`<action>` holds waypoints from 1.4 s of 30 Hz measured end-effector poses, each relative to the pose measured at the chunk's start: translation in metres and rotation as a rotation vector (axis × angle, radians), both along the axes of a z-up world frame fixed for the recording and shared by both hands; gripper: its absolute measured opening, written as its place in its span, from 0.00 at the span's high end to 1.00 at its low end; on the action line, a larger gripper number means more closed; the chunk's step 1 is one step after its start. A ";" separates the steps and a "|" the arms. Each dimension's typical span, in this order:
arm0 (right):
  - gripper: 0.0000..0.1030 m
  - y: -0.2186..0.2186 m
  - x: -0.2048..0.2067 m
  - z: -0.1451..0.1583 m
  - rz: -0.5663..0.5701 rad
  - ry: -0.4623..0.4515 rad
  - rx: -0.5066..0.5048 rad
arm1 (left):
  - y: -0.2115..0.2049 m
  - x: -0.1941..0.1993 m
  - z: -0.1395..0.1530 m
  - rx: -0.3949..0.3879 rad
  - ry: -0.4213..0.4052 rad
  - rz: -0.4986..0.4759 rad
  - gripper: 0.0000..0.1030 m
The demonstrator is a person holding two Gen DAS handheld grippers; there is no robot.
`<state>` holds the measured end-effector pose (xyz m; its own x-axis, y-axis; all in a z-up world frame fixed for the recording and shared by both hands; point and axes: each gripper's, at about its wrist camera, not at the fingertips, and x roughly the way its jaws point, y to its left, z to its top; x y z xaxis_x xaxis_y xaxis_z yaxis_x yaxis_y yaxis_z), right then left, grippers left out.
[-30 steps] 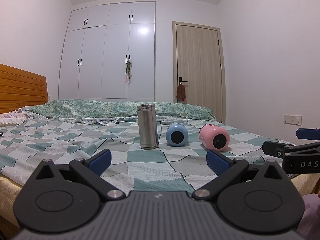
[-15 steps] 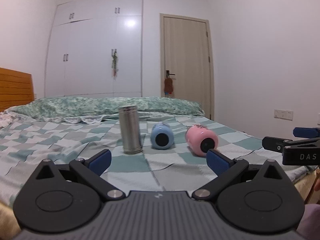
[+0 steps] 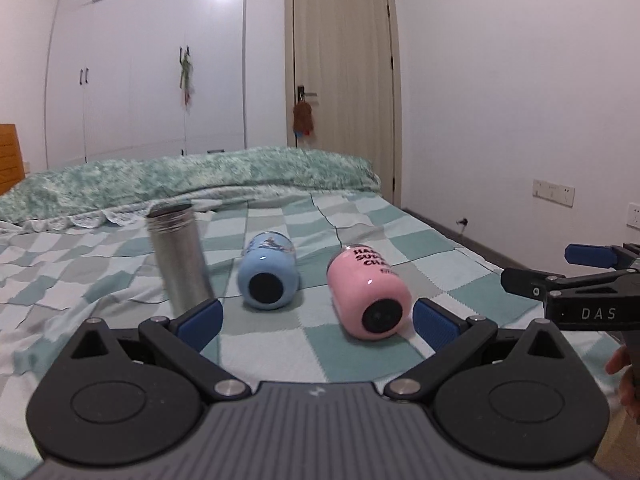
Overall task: Flip cup upright
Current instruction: 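Move the right tool toward the pink tumbler and close around its body, then lift the pink tumbler with the right tool and swing it toward the left tool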
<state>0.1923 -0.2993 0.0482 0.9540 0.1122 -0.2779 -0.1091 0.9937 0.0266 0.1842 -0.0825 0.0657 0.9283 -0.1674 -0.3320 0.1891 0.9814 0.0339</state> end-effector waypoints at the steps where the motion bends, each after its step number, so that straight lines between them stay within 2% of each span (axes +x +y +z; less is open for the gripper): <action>1: 0.00 -0.002 0.009 0.002 0.004 0.012 -0.010 | -0.005 0.012 0.002 0.002 0.014 -0.002 0.00; 5: 0.00 -0.012 0.046 0.008 0.027 0.057 -0.047 | -0.021 0.051 0.005 0.007 0.069 0.007 0.00; 12: 0.00 -0.024 0.100 0.008 0.055 0.126 -0.119 | -0.041 0.125 0.002 -0.031 0.255 0.008 0.00; 18: 0.00 -0.031 0.140 -0.005 0.077 0.194 -0.174 | -0.059 0.178 -0.010 -0.006 0.416 0.011 0.00; 24: 0.00 -0.035 0.168 -0.018 0.101 0.247 -0.187 | -0.074 0.212 -0.024 0.053 0.532 0.006 0.00; 30: 0.00 -0.035 0.180 -0.031 0.128 0.282 -0.187 | -0.083 0.241 -0.039 0.058 0.656 -0.004 0.00; 31: 0.00 -0.035 0.181 -0.032 0.131 0.287 -0.189 | -0.083 0.245 -0.042 0.054 0.681 -0.008 0.02; 32: 0.00 -0.034 0.182 -0.034 0.135 0.292 -0.192 | -0.084 0.248 -0.045 0.057 0.706 -0.010 0.10; 33: 0.00 -0.034 0.182 -0.036 0.137 0.295 -0.194 | -0.086 0.250 -0.047 0.058 0.722 -0.016 0.14; 38: 0.00 -0.034 0.177 -0.034 0.135 0.289 -0.201 | -0.095 0.244 -0.046 0.108 0.708 -0.009 0.14; 42: 0.00 -0.034 0.166 -0.025 0.129 0.270 -0.206 | -0.092 0.238 -0.044 0.084 0.704 -0.013 0.14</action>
<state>0.3583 -0.3332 0.0236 0.8248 0.1425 -0.5471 -0.2505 0.9596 -0.1278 0.4226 -0.1742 0.0219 0.4861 -0.1244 -0.8650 0.2056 0.9783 -0.0251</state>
